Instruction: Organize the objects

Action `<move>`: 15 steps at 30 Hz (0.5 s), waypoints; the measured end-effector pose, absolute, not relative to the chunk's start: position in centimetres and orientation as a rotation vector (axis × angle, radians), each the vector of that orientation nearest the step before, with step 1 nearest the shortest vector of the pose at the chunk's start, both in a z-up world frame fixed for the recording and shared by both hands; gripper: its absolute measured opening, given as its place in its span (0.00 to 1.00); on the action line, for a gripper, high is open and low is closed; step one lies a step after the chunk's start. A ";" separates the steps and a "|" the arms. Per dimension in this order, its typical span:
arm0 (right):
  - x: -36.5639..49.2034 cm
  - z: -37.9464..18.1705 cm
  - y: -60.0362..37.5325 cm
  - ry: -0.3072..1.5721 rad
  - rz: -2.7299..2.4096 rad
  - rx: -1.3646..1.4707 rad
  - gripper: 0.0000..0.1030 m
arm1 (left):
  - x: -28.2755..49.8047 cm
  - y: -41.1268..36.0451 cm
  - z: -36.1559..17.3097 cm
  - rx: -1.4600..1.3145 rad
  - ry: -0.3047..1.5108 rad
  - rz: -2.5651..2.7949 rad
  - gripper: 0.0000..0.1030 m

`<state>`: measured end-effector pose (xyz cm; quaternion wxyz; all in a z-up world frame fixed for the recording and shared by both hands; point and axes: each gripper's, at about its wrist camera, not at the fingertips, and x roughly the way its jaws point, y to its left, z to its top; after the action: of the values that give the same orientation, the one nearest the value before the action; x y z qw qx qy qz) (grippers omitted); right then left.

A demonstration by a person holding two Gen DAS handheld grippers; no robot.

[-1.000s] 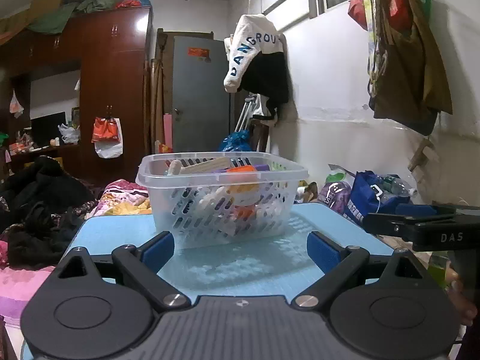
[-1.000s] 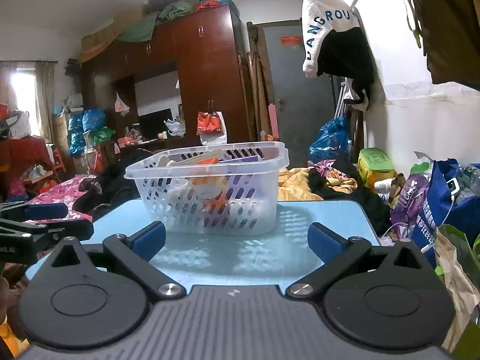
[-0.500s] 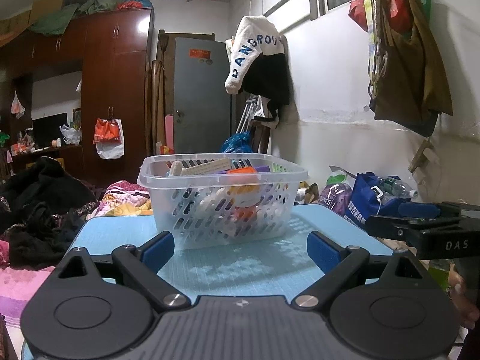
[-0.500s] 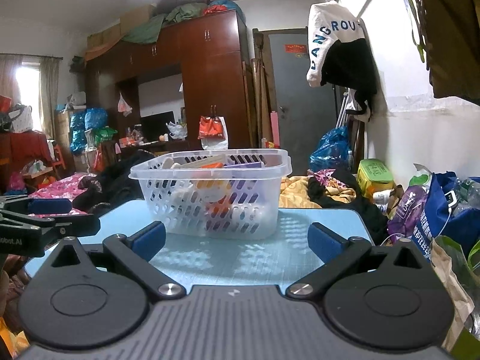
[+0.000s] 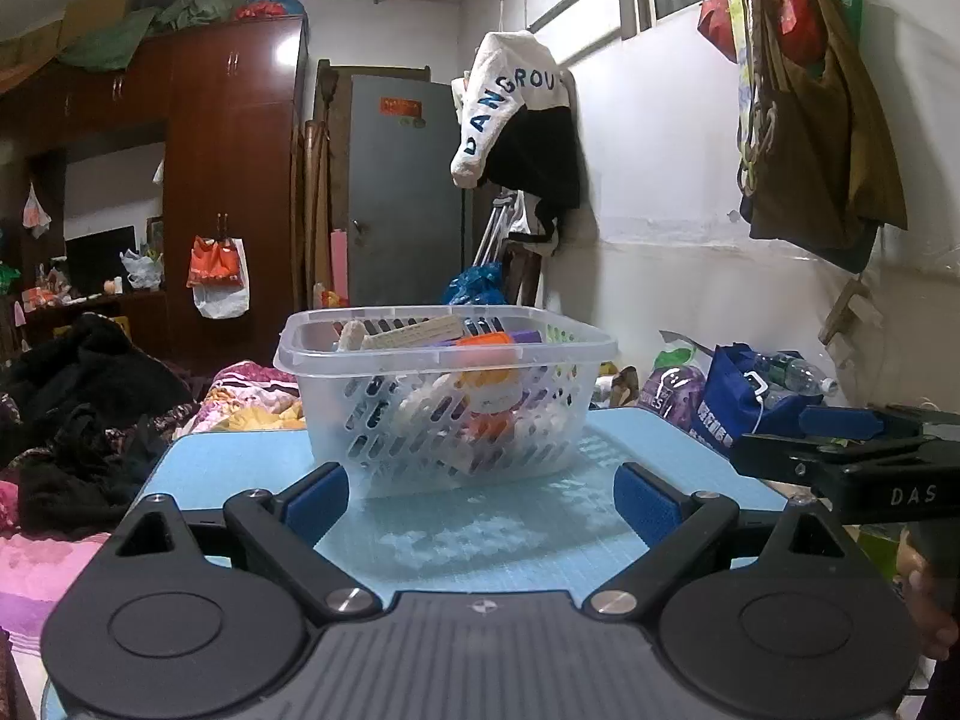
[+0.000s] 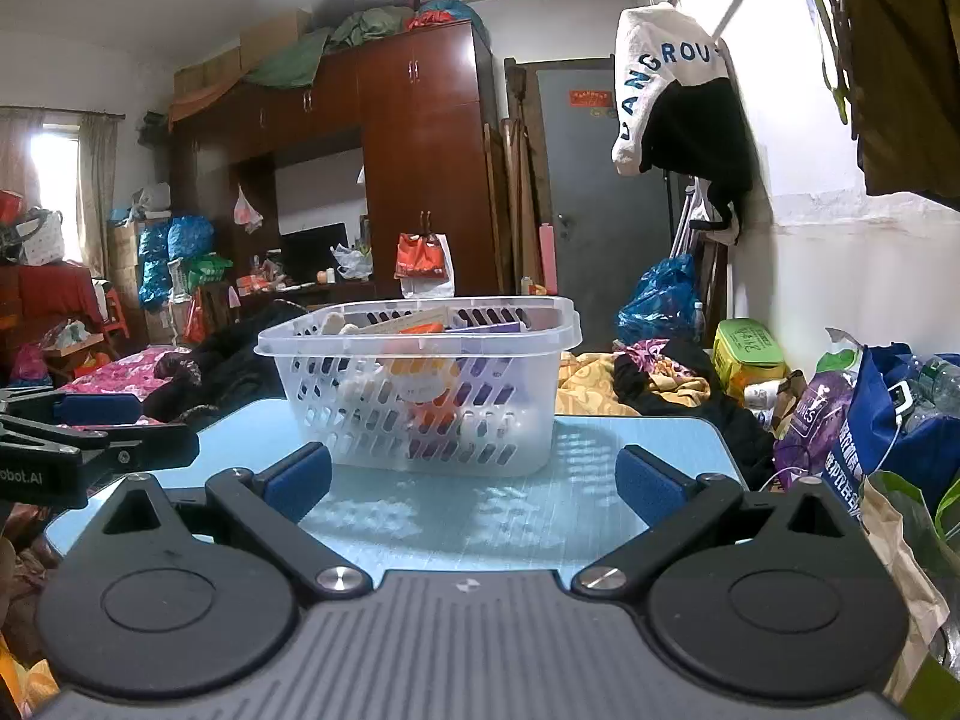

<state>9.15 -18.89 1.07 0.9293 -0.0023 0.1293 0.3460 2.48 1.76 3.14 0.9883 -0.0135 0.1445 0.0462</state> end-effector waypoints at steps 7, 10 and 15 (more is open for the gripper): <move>9.1 1.0 -18.7 0.261 0.715 -0.021 1.00 | 2.4 1.6 3.2 -0.019 0.281 0.101 0.94; 9.1 0.9 -18.6 0.263 0.716 -0.022 1.00 | 2.4 1.6 3.2 -0.019 0.281 0.101 0.94; 9.2 0.9 -18.7 0.262 0.715 -0.015 1.00 | 2.4 1.5 3.2 -0.017 0.281 0.105 0.94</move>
<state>9.23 -18.67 0.93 0.9283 -0.0071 0.1278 0.3490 2.41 1.50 3.24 0.9887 -0.0084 0.1399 0.0522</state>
